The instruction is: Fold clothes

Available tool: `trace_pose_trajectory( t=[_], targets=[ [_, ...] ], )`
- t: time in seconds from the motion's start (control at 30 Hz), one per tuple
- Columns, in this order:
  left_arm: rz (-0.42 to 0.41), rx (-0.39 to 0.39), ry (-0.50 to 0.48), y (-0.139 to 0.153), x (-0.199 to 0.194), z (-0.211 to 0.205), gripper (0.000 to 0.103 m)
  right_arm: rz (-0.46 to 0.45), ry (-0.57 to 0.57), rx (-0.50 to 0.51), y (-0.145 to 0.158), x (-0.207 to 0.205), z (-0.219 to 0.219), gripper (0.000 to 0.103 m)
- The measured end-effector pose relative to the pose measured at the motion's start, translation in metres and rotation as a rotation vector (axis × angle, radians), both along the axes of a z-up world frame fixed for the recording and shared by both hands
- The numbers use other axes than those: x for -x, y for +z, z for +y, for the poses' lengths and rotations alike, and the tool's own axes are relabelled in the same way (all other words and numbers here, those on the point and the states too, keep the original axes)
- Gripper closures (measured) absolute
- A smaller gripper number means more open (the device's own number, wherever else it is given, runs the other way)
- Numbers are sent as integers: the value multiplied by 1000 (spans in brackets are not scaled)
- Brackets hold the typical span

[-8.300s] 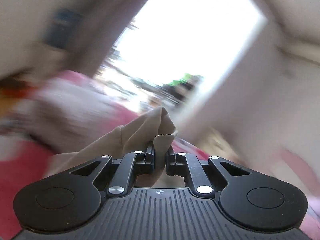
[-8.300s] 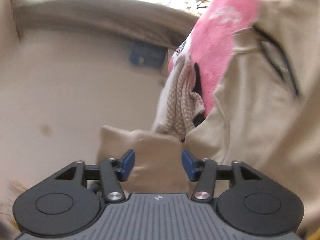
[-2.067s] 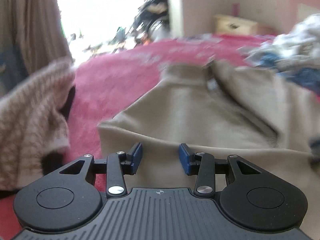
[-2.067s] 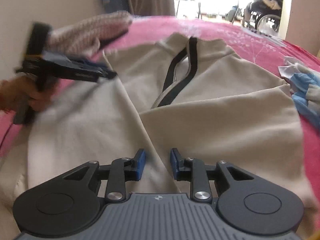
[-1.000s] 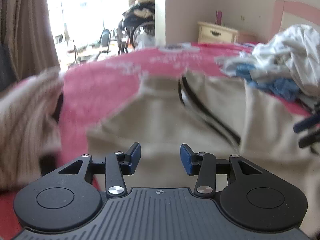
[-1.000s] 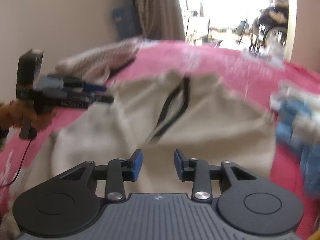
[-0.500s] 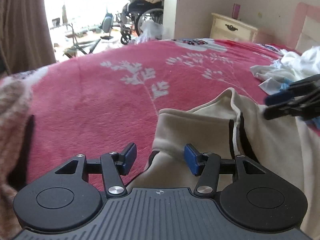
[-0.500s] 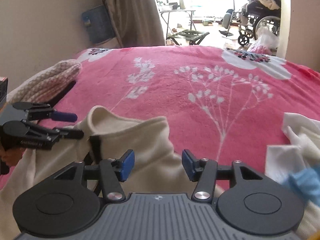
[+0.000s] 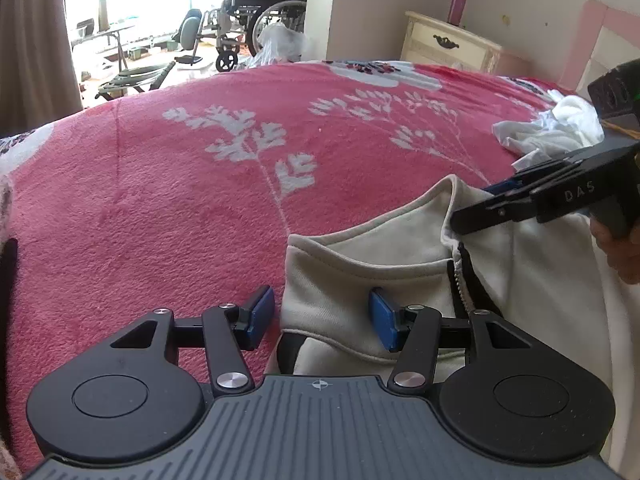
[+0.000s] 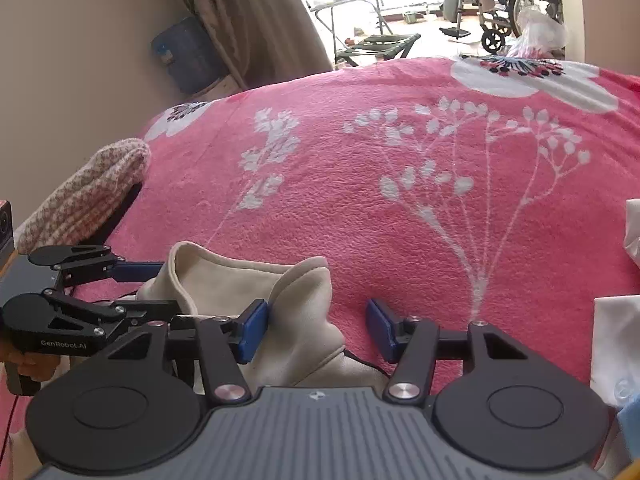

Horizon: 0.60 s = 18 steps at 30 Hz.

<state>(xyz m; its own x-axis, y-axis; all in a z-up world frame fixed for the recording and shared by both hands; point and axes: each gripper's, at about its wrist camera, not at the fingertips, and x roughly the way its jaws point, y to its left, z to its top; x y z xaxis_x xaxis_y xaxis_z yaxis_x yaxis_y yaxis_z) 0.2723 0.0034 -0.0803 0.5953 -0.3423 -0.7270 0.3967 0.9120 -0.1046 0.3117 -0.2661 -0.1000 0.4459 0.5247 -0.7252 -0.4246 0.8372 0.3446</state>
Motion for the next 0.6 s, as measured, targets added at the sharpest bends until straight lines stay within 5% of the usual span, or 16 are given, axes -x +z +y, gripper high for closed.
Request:
trace_pose_trajectory(
  t=[0.07, 0.27, 0.6],
  targets=[
    [-1, 3, 2, 1, 0, -1, 57, -12, 18, 28, 3, 2, 5, 65],
    [-56, -26, 27, 5, 8, -9, 72, -51, -2, 58, 13, 12, 13, 82],
    [-138, 23, 57, 34, 28, -11, 88, -149, -59, -2, 54, 48, 8, 87]
  ],
)
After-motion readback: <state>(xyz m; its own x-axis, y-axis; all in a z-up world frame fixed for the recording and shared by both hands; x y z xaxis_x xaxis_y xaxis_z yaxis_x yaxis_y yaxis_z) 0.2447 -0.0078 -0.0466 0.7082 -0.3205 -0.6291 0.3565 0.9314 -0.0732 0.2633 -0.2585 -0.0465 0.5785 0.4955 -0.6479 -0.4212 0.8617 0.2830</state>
